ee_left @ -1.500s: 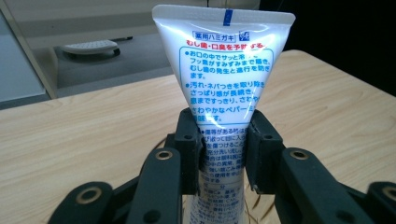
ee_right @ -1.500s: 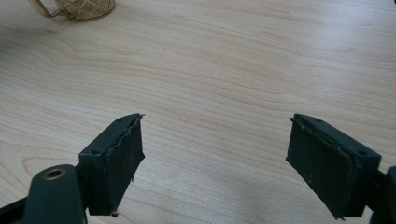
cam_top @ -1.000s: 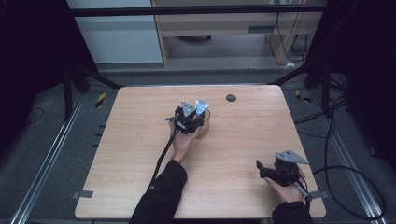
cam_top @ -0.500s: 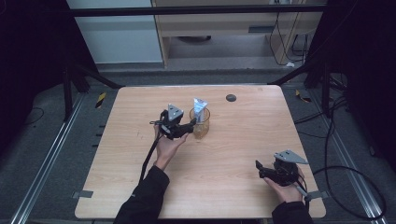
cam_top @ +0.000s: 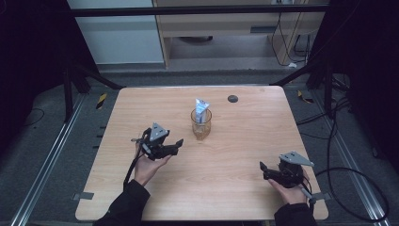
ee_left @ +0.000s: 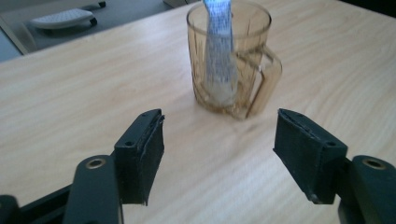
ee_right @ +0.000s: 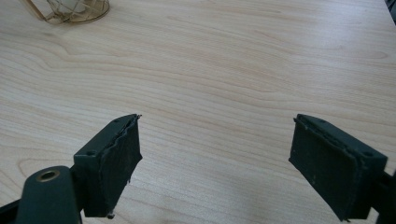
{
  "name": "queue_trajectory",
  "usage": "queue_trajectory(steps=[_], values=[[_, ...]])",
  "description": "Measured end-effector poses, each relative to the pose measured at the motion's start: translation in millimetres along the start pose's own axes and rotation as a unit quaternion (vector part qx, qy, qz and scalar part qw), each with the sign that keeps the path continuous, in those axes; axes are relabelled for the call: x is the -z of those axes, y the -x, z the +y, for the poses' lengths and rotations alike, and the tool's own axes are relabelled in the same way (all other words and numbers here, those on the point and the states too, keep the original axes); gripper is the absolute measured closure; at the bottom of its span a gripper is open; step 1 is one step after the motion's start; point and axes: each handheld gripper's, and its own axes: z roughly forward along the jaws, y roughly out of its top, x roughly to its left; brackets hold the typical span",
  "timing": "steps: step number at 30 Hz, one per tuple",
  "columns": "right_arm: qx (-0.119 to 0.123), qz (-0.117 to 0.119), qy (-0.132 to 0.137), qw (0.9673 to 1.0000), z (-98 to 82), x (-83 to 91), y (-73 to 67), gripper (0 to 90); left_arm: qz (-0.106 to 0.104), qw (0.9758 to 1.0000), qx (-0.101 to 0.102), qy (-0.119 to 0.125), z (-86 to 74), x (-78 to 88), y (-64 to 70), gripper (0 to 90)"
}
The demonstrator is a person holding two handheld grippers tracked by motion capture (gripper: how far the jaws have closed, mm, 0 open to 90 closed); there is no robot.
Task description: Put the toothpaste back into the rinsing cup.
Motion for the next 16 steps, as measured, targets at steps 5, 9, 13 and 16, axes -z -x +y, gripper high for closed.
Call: queue_trajectory(steps=[5, 9, 13, 16], values=[[0.002, -0.001, -0.001, 1.0000, -1.0, 0.0, 1.1, 15.7, 0.002, 0.9997, 0.000, -0.024, -21.1, 15.6, -5.3, 28.0], [0.004, -0.004, -0.005, 1.0000, -2.8, -0.2, 2.8, 15.7, 0.012, 0.9993, 0.009, -0.036, -38.3, 29.9, -14.1, 26.4], [0.002, -0.005, -0.010, 0.9999, -4.9, -0.8, 2.7, 15.4, 0.021, 0.9986, 0.033, -0.037, -54.8, 45.2, -27.1, 26.3], [0.001, -0.007, -0.011, 0.9999, -5.6, -0.5, 2.1, 15.1, 0.028, 0.9981, 0.042, -0.036, -62.3, 53.1, -33.3, 26.3]])
